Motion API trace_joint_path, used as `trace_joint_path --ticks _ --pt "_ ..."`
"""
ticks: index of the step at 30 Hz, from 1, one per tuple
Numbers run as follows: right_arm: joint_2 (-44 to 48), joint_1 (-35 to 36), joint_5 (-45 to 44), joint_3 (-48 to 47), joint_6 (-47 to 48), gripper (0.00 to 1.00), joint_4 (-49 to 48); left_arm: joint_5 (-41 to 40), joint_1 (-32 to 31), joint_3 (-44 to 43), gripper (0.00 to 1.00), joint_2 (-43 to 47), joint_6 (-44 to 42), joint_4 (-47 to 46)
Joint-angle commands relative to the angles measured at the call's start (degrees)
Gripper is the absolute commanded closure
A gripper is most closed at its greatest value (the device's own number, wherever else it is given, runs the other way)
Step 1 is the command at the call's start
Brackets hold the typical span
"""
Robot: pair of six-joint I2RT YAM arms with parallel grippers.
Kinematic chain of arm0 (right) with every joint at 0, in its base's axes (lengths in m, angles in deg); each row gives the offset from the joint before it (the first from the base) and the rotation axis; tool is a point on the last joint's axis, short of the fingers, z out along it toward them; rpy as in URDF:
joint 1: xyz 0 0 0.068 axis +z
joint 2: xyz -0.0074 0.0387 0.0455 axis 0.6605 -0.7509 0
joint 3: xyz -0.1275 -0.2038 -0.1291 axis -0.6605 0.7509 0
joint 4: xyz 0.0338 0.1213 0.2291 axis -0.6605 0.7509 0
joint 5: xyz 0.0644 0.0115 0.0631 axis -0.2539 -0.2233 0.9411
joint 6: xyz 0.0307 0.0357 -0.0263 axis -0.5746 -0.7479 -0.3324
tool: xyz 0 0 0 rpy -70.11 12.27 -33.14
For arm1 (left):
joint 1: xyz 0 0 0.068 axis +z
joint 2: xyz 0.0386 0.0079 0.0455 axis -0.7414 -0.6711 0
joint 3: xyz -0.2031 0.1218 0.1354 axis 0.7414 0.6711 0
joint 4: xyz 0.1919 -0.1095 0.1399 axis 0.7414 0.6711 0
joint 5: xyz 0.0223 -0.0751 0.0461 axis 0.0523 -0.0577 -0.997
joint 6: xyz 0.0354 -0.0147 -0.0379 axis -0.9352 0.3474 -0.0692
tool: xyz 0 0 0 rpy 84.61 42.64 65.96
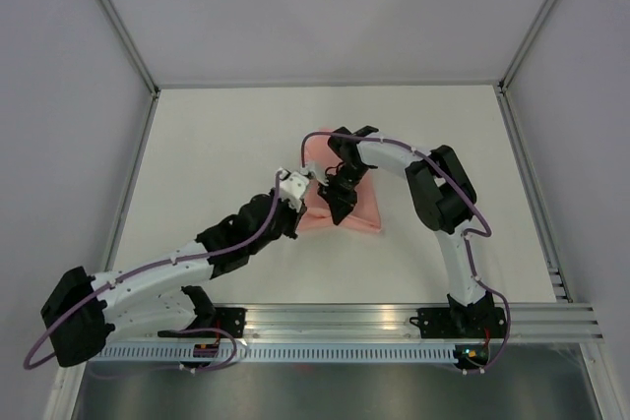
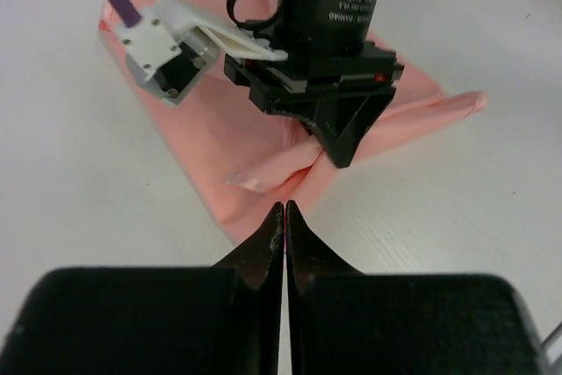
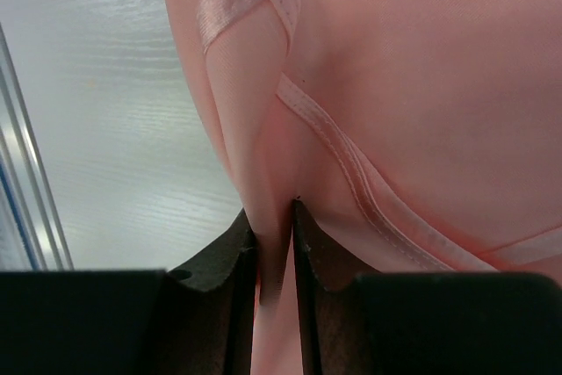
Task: Fold the napkin, place the utensils inside, and roll it up
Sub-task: Roll the napkin with the utensil
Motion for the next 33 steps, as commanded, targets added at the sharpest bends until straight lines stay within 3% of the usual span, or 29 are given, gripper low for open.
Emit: trace_joint_path --ticks 1,4,8,11,20,33 --pt "-6.24 -1.08 -7.87 3.42 4.20 0.83 6.55 -10.08 -5.78 -3.93 0.98 -5.52 -8.88 -2.62" --pt "-6.42 -1.52 -7.70 3.42 4.55 0.83 7.08 -11.16 -7.72 -3.94 0.97 -9.31 -13.97 -6.74" --pt "-6.42 -1.87 -7.52 3.60 4.82 0.85 7.44 -4.67 -8.26 -0.78 0.81 -10.81 -23.46 -15.26" --pt "-6.95 -1.96 -7.43 3.68 4.91 0.85 7.44 -0.53 -8.26 0.02 0.78 -13.96 -27.77 -19.49" --pt "-7.30 -2.58 -6.55 4.12 4.91 0.85 7.17 8.00 -8.17 -3.76 0.70 -22.49 -31.82 -17.03" --pt "-5.45 -2.75 -5.67 4.30 3.33 0.82 4.89 11.61 -8.08 -6.13 0.69 -19.60 -30.78 -13.17"
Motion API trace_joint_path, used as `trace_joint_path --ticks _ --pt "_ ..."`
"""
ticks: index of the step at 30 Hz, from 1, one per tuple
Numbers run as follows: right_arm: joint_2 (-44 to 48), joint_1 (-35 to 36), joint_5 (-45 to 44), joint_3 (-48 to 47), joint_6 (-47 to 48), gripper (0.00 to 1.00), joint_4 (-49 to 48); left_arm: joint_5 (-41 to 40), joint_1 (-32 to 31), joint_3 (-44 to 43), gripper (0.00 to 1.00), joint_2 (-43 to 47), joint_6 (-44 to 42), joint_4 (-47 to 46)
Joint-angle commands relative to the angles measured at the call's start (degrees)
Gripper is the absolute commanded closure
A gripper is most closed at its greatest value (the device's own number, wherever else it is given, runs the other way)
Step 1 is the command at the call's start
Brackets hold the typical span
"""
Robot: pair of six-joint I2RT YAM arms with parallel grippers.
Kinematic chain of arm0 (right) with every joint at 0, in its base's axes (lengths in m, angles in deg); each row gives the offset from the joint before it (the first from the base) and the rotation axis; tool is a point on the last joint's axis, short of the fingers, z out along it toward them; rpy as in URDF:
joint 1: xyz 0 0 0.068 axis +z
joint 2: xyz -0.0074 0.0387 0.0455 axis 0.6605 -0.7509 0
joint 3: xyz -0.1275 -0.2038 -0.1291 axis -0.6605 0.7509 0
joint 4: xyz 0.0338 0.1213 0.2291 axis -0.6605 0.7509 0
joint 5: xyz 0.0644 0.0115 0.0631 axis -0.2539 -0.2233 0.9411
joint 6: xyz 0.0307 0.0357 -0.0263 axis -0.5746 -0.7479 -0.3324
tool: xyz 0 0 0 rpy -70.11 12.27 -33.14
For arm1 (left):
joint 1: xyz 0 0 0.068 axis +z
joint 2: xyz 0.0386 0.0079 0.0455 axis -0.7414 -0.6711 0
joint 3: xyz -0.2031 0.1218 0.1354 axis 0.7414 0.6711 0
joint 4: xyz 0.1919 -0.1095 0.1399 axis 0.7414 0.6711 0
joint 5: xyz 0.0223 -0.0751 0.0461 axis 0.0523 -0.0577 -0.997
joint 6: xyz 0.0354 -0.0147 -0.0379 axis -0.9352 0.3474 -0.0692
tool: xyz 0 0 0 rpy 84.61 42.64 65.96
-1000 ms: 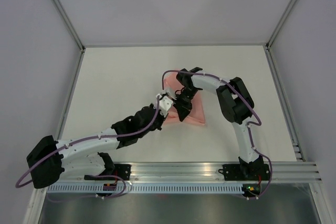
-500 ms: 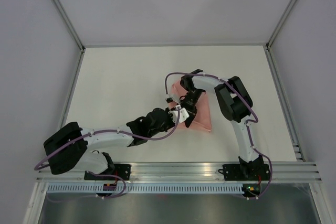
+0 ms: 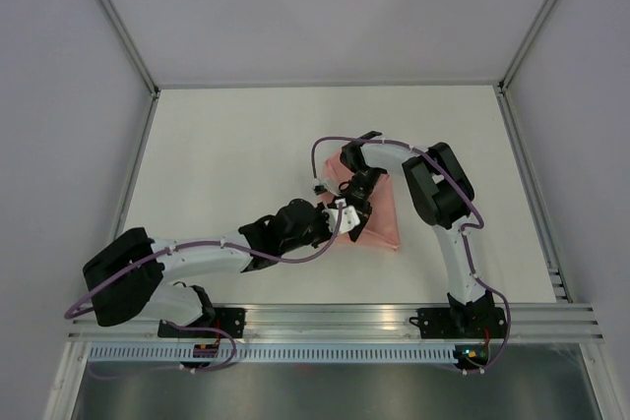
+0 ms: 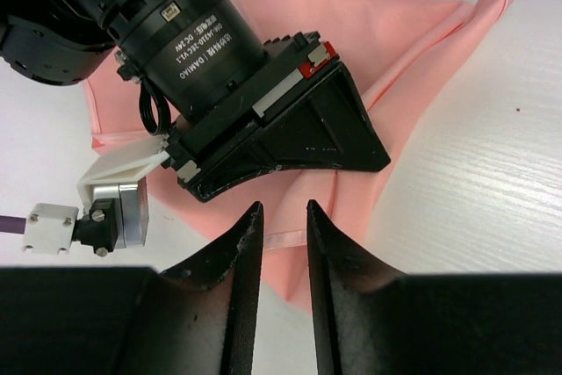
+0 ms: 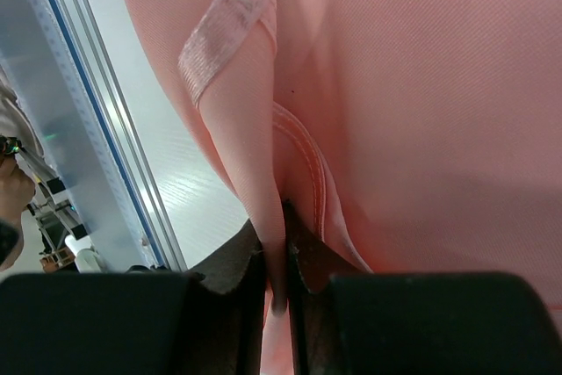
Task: Fold the napkin, place the utensils inside, and roll it up
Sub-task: Roll the napkin with the utensil
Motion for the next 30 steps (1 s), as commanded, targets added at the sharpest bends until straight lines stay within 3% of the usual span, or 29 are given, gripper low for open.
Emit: trace_joint_path --ticks 1,7,10,20,30 --pt "-2.13 -0.13 -8.43 1.74 2.96 0.81 -9.69 2.91 -0.17 -2.59 0.68 2.74 -1.82 0.58" --pt "-2.04 -0.13 -8.69 2.71 2.52 0.83 -10.75 6.07 -0.17 -4.61 0.65 0.03 -2.61 4.62" --pt "-2.30 -0.13 -8.60 2.97 2.34 0.83 -11.10 7.22 -0.17 -4.79 0.57 -1.12 -3.39 3.49" --pt "-2.57 -0.04 -9.57 3.06 2.16 0.83 -11.45 11.26 -0.17 -9.27 0.55 -10.09 -8.58 6.38" --pt "-3.80 -0.13 -9.22 1.39 1.99 0.84 -10.75 12.23 -0.17 -10.77 0.47 -13.52 -14.65 8.41"
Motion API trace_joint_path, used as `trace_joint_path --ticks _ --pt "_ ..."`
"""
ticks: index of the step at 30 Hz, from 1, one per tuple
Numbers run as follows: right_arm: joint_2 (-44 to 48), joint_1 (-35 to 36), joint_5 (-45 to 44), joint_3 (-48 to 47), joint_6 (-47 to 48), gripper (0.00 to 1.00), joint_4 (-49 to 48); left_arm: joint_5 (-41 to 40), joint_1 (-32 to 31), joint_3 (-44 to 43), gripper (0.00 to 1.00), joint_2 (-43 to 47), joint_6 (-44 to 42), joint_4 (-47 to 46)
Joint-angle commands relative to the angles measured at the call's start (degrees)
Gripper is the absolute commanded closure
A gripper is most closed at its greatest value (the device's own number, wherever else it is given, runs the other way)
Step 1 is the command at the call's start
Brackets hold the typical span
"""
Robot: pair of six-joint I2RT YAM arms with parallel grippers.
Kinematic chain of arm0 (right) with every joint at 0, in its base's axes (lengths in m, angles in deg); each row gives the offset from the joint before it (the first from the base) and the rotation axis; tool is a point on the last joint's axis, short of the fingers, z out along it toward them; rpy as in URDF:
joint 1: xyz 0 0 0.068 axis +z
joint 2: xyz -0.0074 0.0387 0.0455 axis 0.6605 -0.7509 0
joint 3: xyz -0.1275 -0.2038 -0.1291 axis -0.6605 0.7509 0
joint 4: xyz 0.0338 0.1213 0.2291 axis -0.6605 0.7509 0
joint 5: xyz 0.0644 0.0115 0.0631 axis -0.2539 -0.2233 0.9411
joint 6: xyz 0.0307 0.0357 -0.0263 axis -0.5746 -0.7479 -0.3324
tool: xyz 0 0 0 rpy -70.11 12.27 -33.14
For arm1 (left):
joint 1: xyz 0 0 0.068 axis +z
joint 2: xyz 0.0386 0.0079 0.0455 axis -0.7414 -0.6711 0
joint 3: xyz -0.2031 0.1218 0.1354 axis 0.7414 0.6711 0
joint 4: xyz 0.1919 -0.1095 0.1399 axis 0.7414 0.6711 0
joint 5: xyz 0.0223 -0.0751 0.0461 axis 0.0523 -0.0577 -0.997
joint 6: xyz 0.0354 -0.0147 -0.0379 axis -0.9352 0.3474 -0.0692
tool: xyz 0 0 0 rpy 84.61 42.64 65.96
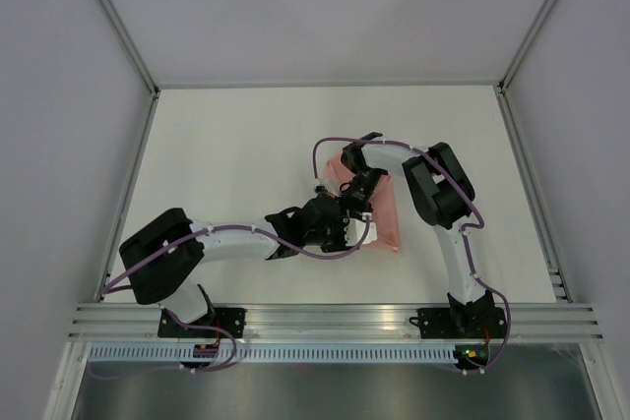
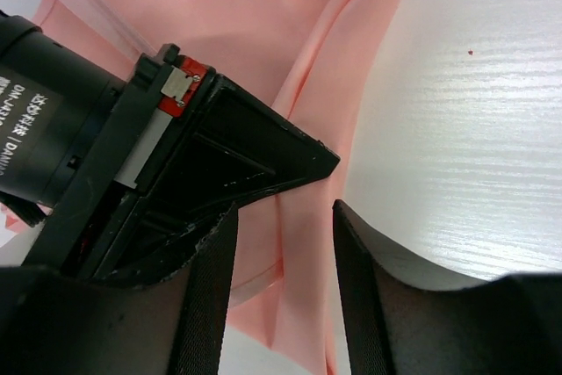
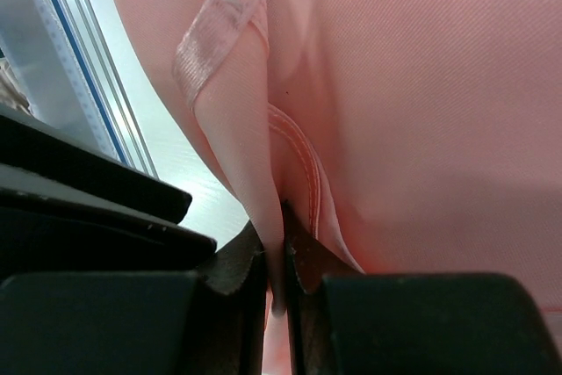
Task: Fold the napkin, place the utensils inside, and roll it up
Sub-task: Roll the napkin with the utensil
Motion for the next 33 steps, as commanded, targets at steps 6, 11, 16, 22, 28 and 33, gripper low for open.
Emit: trace_joint_path --ticks 6,11,16,22,28,33 --pt "-4.17 -0.02 -9.81 0.50 3.91 0.85 -10.00 1.28 -0.17 -0.80 0.43 -3.04 -5.78 -2.11" --pt "-4.17 -0.02 -9.72 0.58 4.09 0.84 -9.83 -1.09 -0.17 0.52 0.38 -4.09 -6.57 -5.27" --pt "-4.35 -0.02 -9.72 0.67 4.09 0.84 -9.91 -3.90 0.00 1.48 0.38 -4.71 -7.10 -8.00" --pt "-4.52 -0.02 -9.72 0.67 4.18 0.84 -9.65 -3.91 0.36 2.19 0.37 -4.97 -7.28 -8.54" --pt "-4.87 -0.02 -9.90 0.58 4.44 0.84 -9.21 -1.19 0.36 -0.17 0.38 -6.72 -7.27 -5.04" --pt "-4.96 -0.02 -10.16 0.67 4.88 0.84 -9.03 -0.04 0.27 -1.41 0.38 -8.57 -6.93 -3.44"
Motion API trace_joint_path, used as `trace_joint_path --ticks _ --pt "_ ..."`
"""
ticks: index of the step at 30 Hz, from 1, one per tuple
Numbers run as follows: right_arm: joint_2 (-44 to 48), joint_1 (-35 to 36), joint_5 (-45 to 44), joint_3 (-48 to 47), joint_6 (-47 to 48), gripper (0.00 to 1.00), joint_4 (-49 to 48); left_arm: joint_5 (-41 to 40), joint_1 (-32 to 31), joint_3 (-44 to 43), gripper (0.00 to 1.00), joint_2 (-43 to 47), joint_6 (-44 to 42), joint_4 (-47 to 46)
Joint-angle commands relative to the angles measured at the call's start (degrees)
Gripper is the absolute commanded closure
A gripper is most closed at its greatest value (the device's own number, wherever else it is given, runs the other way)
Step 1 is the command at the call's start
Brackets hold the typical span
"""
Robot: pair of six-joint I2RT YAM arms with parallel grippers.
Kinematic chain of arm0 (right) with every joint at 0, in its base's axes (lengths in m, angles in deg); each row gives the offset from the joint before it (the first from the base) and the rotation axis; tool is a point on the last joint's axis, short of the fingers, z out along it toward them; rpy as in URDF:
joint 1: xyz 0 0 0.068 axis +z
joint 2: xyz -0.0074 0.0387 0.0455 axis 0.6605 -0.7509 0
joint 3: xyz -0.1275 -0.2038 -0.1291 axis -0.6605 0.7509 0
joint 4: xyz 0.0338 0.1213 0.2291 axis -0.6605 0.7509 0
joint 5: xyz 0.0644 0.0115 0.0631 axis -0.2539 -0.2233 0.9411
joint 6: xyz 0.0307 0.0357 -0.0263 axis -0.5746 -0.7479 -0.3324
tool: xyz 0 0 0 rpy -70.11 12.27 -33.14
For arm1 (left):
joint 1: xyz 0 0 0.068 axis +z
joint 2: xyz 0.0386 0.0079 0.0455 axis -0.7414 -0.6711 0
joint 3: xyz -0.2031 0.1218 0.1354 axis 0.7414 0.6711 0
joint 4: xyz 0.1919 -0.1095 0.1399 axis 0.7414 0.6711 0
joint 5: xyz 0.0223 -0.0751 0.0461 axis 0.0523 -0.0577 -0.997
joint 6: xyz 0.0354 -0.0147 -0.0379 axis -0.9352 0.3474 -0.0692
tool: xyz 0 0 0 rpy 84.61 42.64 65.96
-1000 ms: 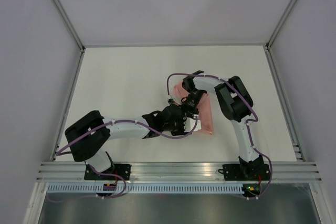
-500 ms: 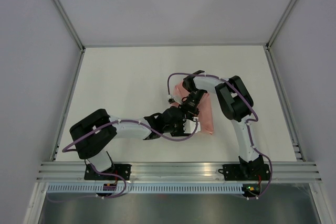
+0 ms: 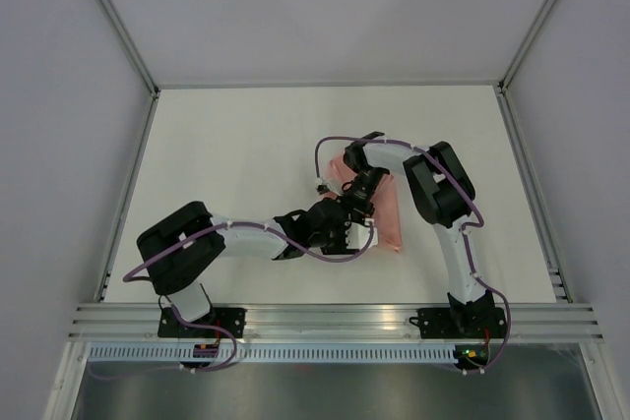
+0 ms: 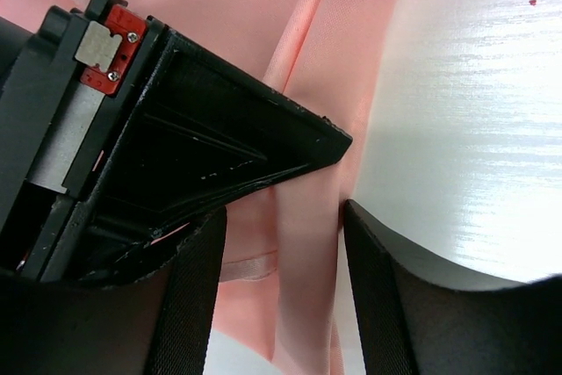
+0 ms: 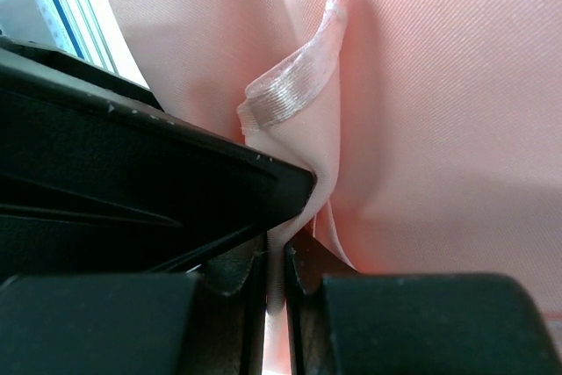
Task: Fold the napkin, place the utensils inside, and roll it up
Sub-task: Roll the napkin with the utensil
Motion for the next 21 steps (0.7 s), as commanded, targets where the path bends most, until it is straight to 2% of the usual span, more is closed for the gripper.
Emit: trace_joint_path --ticks 1,5,8,12,16,19,21 --pt "-4.61 0.48 -10.12 0.93 5.18 0.84 -9.56 3.15 0.07 -2.35 0.39 -2.54 -2.31 0.76" --pt "-4.70 0.57 -10.03 0.93 5.27 0.84 -9.56 4.38 0.07 -2.88 0.46 -3.42 -1.70 2.52" --pt "-4.70 0.57 -9.94 0.93 5.36 0.84 -9.56 5.34 0.07 -3.67 0.55 -4.03 -1.08 4.53" --pt "-4.61 0.57 -9.85 0.94 5.27 0.84 -9.74 6.49 0.07 -4.37 0.77 -4.65 -0.38 6.03" --pt "-4.09 0.66 -10.03 1.20 5.01 0.84 -10.44 8.15 0.16 -5.78 0.88 -5.18 0.32 8.76" --pt "-2.77 0.57 -10.12 1.81 4.75 0.78 -11.66 9.21 0.16 -7.35 0.98 -5.97 1.11 11.22" --pt "-1.54 0.57 -10.29 2.86 4.40 0.70 -12.72 10.18 0.16 -7.80 0.98 -6.06 1.82 13.15"
